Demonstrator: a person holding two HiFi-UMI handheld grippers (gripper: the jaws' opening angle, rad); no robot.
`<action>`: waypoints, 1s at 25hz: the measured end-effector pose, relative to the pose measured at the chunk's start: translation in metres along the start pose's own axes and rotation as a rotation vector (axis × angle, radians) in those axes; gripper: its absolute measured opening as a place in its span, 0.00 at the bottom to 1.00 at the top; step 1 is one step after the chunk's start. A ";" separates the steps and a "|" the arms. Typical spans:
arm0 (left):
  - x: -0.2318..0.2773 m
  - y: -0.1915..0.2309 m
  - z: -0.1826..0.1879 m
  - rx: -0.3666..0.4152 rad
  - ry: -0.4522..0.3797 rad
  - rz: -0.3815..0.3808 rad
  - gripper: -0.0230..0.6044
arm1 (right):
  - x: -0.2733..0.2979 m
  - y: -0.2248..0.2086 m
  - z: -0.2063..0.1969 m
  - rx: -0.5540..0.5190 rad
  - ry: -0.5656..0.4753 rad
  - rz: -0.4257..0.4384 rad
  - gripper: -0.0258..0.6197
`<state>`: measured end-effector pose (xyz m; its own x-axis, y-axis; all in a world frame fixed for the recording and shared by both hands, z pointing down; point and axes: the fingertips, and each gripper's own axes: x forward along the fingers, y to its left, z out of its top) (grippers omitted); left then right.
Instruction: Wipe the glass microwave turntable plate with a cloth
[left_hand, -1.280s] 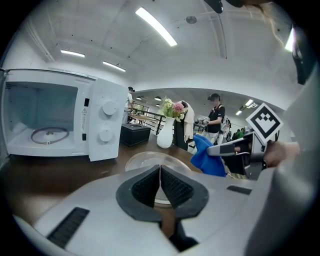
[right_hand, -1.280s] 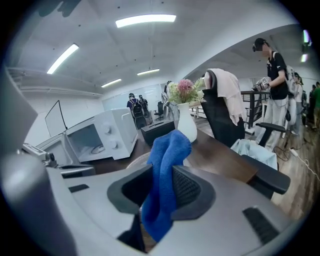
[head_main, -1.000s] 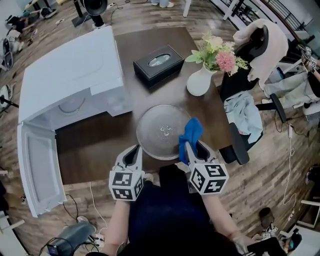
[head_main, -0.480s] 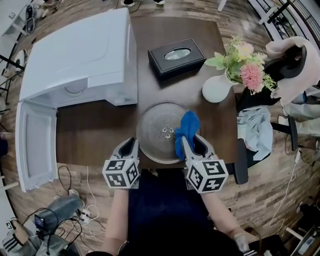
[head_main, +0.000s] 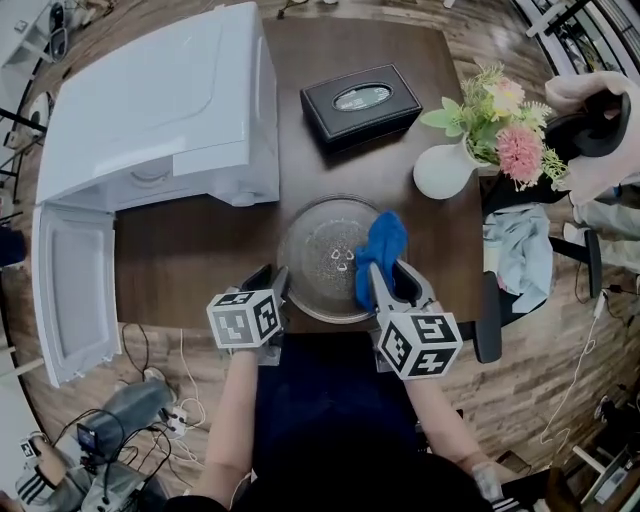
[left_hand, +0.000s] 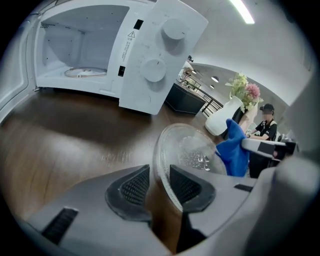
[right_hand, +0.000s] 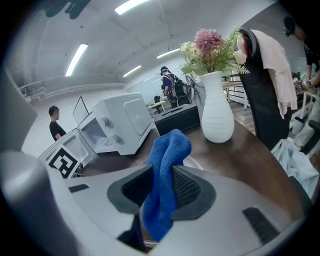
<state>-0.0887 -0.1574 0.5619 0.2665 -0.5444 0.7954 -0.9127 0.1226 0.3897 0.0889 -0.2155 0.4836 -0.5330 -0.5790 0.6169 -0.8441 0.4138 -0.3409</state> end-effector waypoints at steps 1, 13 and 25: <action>0.000 -0.001 0.000 -0.001 0.005 -0.010 0.23 | 0.001 0.001 0.000 -0.002 0.002 -0.004 0.18; 0.002 -0.005 -0.007 -0.055 0.011 -0.081 0.12 | 0.067 0.070 0.007 -0.236 0.116 0.118 0.19; 0.001 -0.004 -0.006 -0.034 -0.014 -0.073 0.11 | 0.129 0.116 -0.037 -0.342 0.309 0.200 0.17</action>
<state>-0.0831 -0.1534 0.5641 0.3279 -0.5643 0.7576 -0.8798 0.1098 0.4625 -0.0760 -0.2161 0.5502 -0.5964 -0.2513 0.7624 -0.6327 0.7316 -0.2538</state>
